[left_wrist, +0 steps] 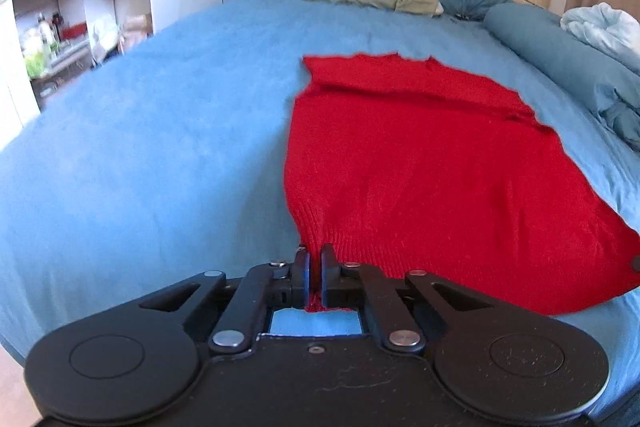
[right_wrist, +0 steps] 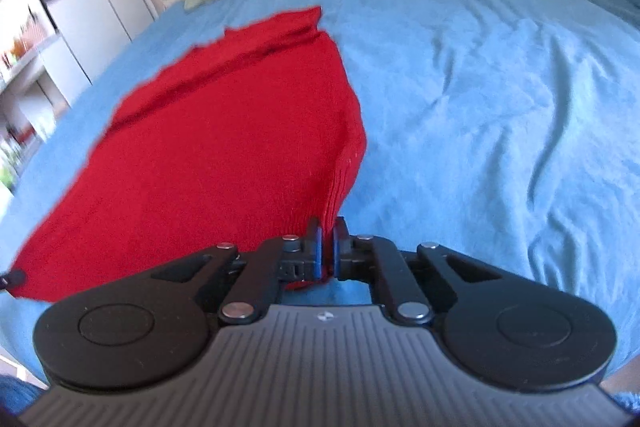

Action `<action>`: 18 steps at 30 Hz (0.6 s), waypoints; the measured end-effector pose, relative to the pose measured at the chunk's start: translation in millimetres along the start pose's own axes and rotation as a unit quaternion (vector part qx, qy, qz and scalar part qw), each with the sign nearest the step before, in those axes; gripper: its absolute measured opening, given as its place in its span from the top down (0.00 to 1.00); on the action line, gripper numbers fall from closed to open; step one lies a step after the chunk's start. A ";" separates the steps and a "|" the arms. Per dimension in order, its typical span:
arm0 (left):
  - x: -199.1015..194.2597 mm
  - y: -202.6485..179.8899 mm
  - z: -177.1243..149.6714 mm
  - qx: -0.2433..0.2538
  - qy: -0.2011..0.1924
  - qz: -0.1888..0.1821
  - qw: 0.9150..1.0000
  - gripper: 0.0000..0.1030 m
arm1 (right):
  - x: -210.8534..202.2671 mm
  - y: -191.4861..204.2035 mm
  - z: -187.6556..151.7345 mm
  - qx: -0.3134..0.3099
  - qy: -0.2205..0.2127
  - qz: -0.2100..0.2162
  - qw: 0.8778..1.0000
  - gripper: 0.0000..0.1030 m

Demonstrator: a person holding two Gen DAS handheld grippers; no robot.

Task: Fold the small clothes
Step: 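Grasp the hem with both grippers and lift it toward the collar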

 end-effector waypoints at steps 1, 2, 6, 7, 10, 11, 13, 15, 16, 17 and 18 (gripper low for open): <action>-5.6 -0.8 7.1 -0.004 -0.005 -0.002 1.000 0.95 | -5.8 0.4 5.8 0.009 -0.004 0.011 1.000 0.80; -11.4 -1.6 15.2 -0.010 -0.011 -0.007 1.000 0.95 | -12.2 1.7 12.4 0.015 -0.009 0.023 1.000 0.80; -33.2 -9.1 62.3 -0.022 -0.048 -0.020 0.998 0.96 | -39.5 12.6 52.6 0.037 -0.040 0.067 0.996 0.80; -36.4 -11.5 78.2 -0.022 -0.058 -0.023 0.998 0.96 | -44.2 16.2 64.8 0.041 -0.048 0.078 0.995 0.80; -33.7 -17.6 136.6 -0.029 -0.076 -0.028 0.996 0.96 | -51.8 31.3 118.5 0.054 -0.069 0.116 0.989 0.80; -29.9 -19.1 156.8 -0.033 -0.082 -0.028 0.996 0.96 | -51.0 37.1 138.5 0.054 -0.076 0.125 0.988 0.80; -16.3 -23.5 206.9 -0.041 -0.096 -0.026 0.994 0.96 | -43.9 50.8 184.7 0.050 -0.090 0.135 0.986 0.80; 6.2 -27.2 254.6 -0.046 -0.103 -0.011 0.994 0.96 | -27.4 61.7 234.8 0.045 -0.100 0.132 0.985 0.80; 23.3 -30.5 279.0 -0.048 -0.103 -0.003 0.994 0.96 | -15.0 66.3 257.2 0.043 -0.101 0.127 0.986 0.80; 44.1 -33.2 300.0 -0.051 -0.098 0.007 0.994 0.96 | 0.1 69.7 278.5 0.041 -0.102 0.119 0.987 0.80; 65.1 -35.0 315.1 -0.054 -0.091 0.015 0.994 0.96 | 22.3 73.2 302.5 0.041 -0.099 0.107 0.988 0.80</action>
Point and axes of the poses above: each gripper's, at about its wrist camera, not at the fingertips, and x roughly the way its jaws point, y to its left, z to its top, the point moved 10 cm from there along x, roughly the way its jaws point, and after that the axes turned 8 degrees about y, right-handed, at the moved point
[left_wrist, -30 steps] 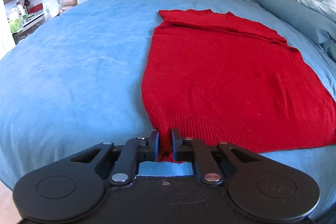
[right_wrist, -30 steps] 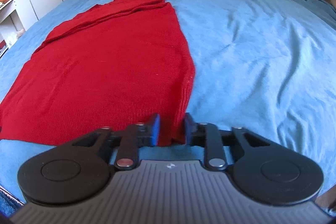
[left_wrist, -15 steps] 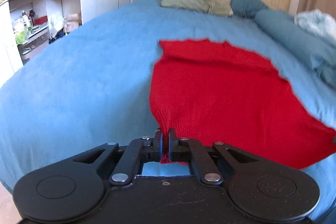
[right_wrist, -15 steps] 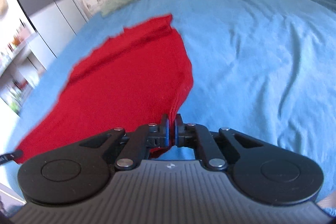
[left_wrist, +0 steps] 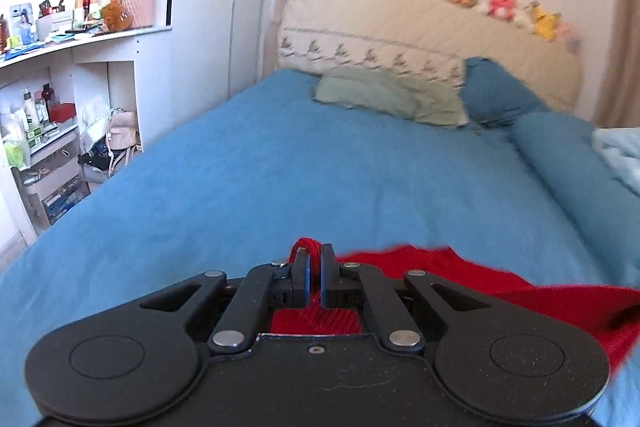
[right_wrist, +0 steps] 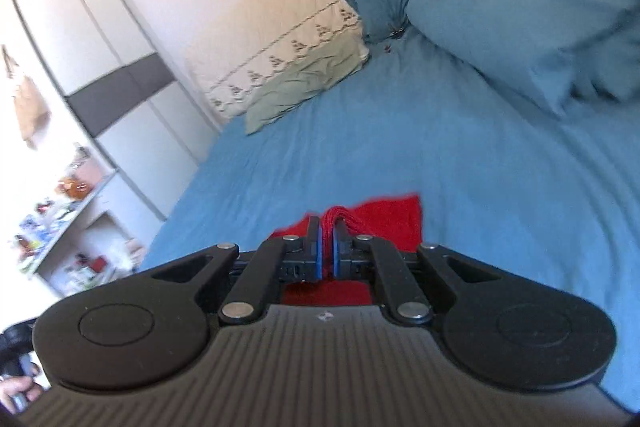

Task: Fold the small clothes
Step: 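Grasp the hem with both grippers and lift it toward the collar, then lay the hem over the collar and open both grippers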

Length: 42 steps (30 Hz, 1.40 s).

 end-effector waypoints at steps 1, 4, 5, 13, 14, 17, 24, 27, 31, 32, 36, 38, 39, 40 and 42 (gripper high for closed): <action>29.2 -4.5 10.1 -0.007 0.008 0.009 1.000 0.96 | 24.4 -2.9 13.4 0.003 0.004 -0.010 1.000 0.80; 121.8 -16.1 19.9 -0.023 0.040 0.025 0.999 0.96 | 113.6 -21.8 42.9 0.019 0.018 -0.032 0.999 0.80; 151.3 -19.2 18.4 -0.025 0.050 0.028 0.998 0.96 | 141.8 -30.6 45.8 0.016 0.021 -0.041 0.999 0.80; 272.2 -16.5 -11.0 -0.023 0.119 0.033 0.992 0.95 | 270.8 -92.5 34.2 0.022 0.049 -0.089 0.995 0.80; 274.5 -15.2 -9.3 -0.024 0.125 0.029 0.991 0.94 | 275.2 -92.7 36.5 0.017 0.052 -0.086 0.995 0.78; 265.5 -10.8 4.0 -0.032 0.125 0.016 0.991 0.51 | 284.4 -91.9 38.7 -0.009 0.079 -0.103 0.991 0.49; 176.1 -36.9 -22.7 0.083 0.087 0.011 0.993 0.24 | 231.8 -57.1 19.8 -0.124 0.071 -0.136 0.980 0.01; 153.2 -51.3 -67.7 0.114 0.109 -0.019 0.987 0.23 | 214.8 -39.3 -19.1 -0.170 0.095 -0.124 0.973 0.00; 163.0 -50.3 -121.2 0.120 0.165 -0.011 0.979 0.23 | 209.6 -31.4 -67.2 -0.171 0.135 -0.109 0.970 0.00; 168.3 -48.2 -131.4 0.120 0.179 -0.007 0.977 0.23 | 212.2 -33.7 -76.7 -0.168 0.144 -0.113 0.969 0.00; 172.1 -40.8 -143.4 0.126 0.176 -0.009 0.976 0.17 | 221.2 -55.4 -104.8 -0.132 0.159 -0.132 0.970 0.01; 168.5 -43.7 -144.6 0.129 0.180 -0.005 0.975 0.16 | 222.4 -55.9 -104.3 -0.130 0.152 -0.127 0.972 0.01; 168.0 -45.3 -141.7 0.128 0.181 0.002 0.975 0.17 | 221.1 -54.1 -104.4 -0.132 0.155 -0.128 0.971 0.01; 161.0 -45.3 -136.8 0.130 0.172 0.016 0.976 0.17 | 219.9 -54.5 -103.0 -0.135 0.160 -0.128 0.969 0.01; 145.6 -49.8 -120.3 0.136 0.150 0.022 0.979 0.16 | 212.6 -49.4 -97.1 -0.141 0.170 -0.124 0.967 0.01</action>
Point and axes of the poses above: each gripper's, at about its wrist camera, not at the fingertips, and x roughly the way its jaws point, y to its left, z to its top, the point moved 10 cm from there along x, roughly the way its jaws point, and after that the axes turned 8 degrees about y, right-handed, at the moved point
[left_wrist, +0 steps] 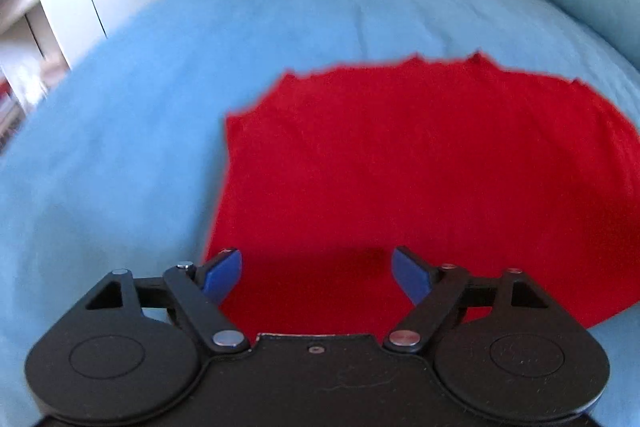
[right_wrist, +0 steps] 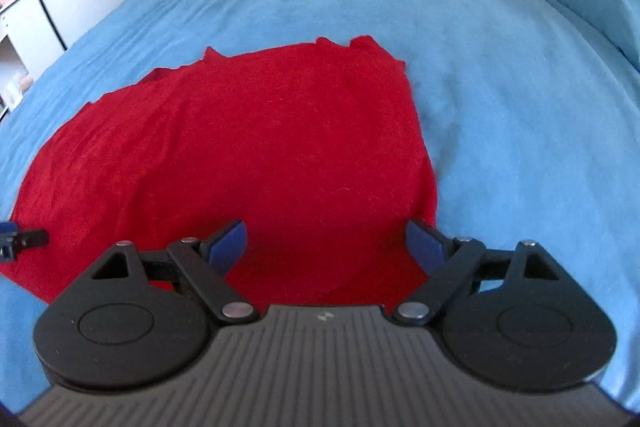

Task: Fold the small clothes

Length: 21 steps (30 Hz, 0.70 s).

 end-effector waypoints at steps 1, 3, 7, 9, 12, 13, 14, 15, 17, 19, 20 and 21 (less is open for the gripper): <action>-11.4 -3.5 3.8 0.002 -0.010 -0.006 1.000 0.15 | -9.7 0.2 4.3 -0.004 -0.004 0.006 1.000 0.01; -30.5 -14.8 11.8 0.006 -0.021 -0.027 0.999 0.11 | -31.1 -4.8 8.5 -0.010 -0.017 0.005 1.000 0.00; -45.8 -47.0 26.5 0.035 -0.025 -0.052 0.998 0.05 | -53.9 -18.1 8.8 -0.015 0.006 0.015 1.000 0.00; -39.4 -67.5 29.6 0.055 -0.020 -0.058 0.997 0.05 | -51.7 -24.5 5.4 -0.018 0.026 0.026 0.999 0.01; -23.0 -90.7 32.4 0.070 -0.010 -0.065 0.995 0.05 | -34.5 -33.5 -4.4 0.000 0.073 0.043 0.996 0.03; -17.5 -97.3 32.6 0.069 -0.007 -0.070 0.995 0.05 | -29.4 -33.0 -10.1 0.006 0.086 0.054 0.995 0.04; -11.8 -103.1 33.0 0.067 -0.003 -0.075 0.995 0.05 | -24.6 -35.1 -14.3 0.012 0.093 0.057 0.994 0.04; -6.7 -107.5 33.6 0.064 0.000 -0.078 0.995 0.05 | -20.5 -39.6 -19.1 0.017 0.094 0.056 0.994 0.04; 2.6 -113.2 35.2 0.059 0.003 -0.079 0.995 0.05 | -14.4 -42.6 -22.7 0.023 0.087 0.061 0.994 0.05; 13.2 -119.8 41.3 0.055 0.004 -0.077 0.996 0.05 | -11.9 -43.9 -22.1 0.032 0.068 0.068 0.995 0.05; 14.8 -122.2 42.5 0.055 0.005 -0.076 0.996 0.05 | -11.7 -43.2 -19.9 0.036 0.059 0.072 0.995 0.06; 20.3 -125.2 46.1 0.055 0.005 -0.073 0.996 0.05 | -9.3 -42.2 -16.6 0.041 0.052 0.077 0.995 0.10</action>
Point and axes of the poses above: each gripper's, at about its wrist camera, not at the fingertips, and x roughly the way its jaws point, y to its left, z to its top, the point moved 10 cm from there along x, roughly the way its jaws point, and after that the axes turned 8 degrees about y, right-handed, at the moved point
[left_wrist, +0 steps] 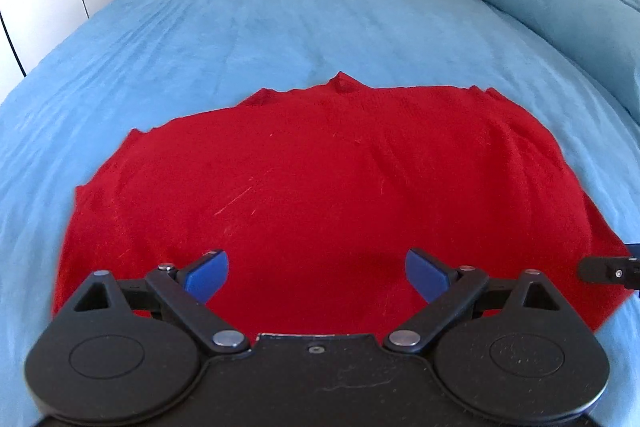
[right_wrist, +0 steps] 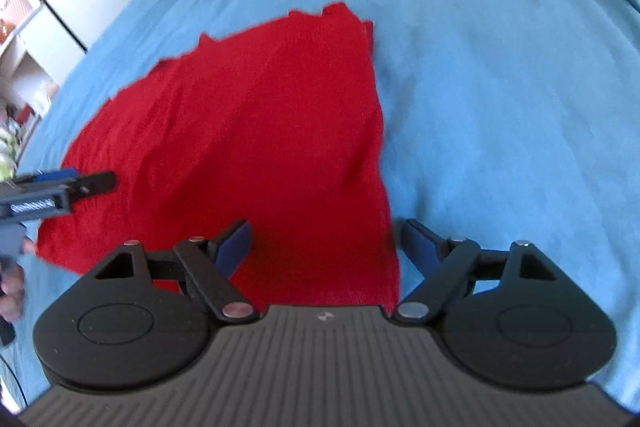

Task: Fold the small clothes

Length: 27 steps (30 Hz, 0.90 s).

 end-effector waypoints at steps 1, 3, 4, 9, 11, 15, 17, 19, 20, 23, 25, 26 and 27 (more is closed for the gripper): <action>3.6 -0.3 2.7 -0.001 0.001 0.004 1.000 0.05 | 2.1 1.6 4.1 0.002 -0.006 0.005 1.000 0.11; 7.6 0.0 4.2 -0.003 0.007 0.006 1.000 0.05 | 8.2 4.0 13.7 0.005 -0.012 0.017 1.000 0.14; 10.8 1.5 5.4 -0.007 0.011 0.008 1.000 0.05 | 11.7 5.2 18.5 0.006 -0.013 0.021 1.000 0.14; 28.6 10.5 0.7 -0.023 0.032 0.007 0.999 0.04 | 23.7 3.5 37.1 0.030 -0.009 0.037 0.999 0.41; 35.2 12.0 -1.8 -0.027 0.037 0.004 0.999 0.01 | 24.3 0.5 40.1 0.040 0.002 0.039 0.998 0.60; 42.5 10.9 1.1 -0.018 0.062 0.006 0.998 0.00 | 9.2 8.6 50.6 0.077 0.014 0.056 0.995 0.68; 42.1 12.2 4.4 -0.014 0.080 -0.003 0.997 0.00 | -7.2 28.2 66.1 0.080 0.002 0.064 0.995 0.68; 35.8 18.5 5.9 -0.017 0.093 -0.017 0.995 0.06 | -26.6 64.3 88.1 0.063 -0.016 0.080 0.995 0.68; 29.2 24.3 6.0 -0.017 0.094 -0.019 0.995 0.08 | -34.4 85.7 98.5 0.053 -0.023 0.093 0.994 0.68; -1.4 62.0 -0.8 -0.014 0.081 0.006 0.997 0.09 | -45.7 177.0 125.7 -0.006 -0.027 0.138 0.990 0.69; -21.6 96.0 -14.9 -0.006 0.073 0.030 0.997 0.08 | -36.9 241.6 128.4 -0.063 -0.011 0.158 0.985 0.69; -29.3 114.2 -24.8 -0.002 0.072 0.043 0.996 0.08 | -27.9 272.0 124.9 -0.093 -0.001 0.163 0.982 0.69; -35.2 131.4 -36.3 0.000 0.072 0.052 0.996 0.08 | -12.4 306.6 115.6 -0.129 0.018 0.164 0.978 0.69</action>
Point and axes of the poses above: each gripper's, at about its wrist camera, not at the fingertips, and x roughly the way its jaws point, y to its left, z to its top, the point moved 10 cm from there along x, roughly the way its jaws point, and after that the axes turned 8 degrees about y, right-handed, at the moved point
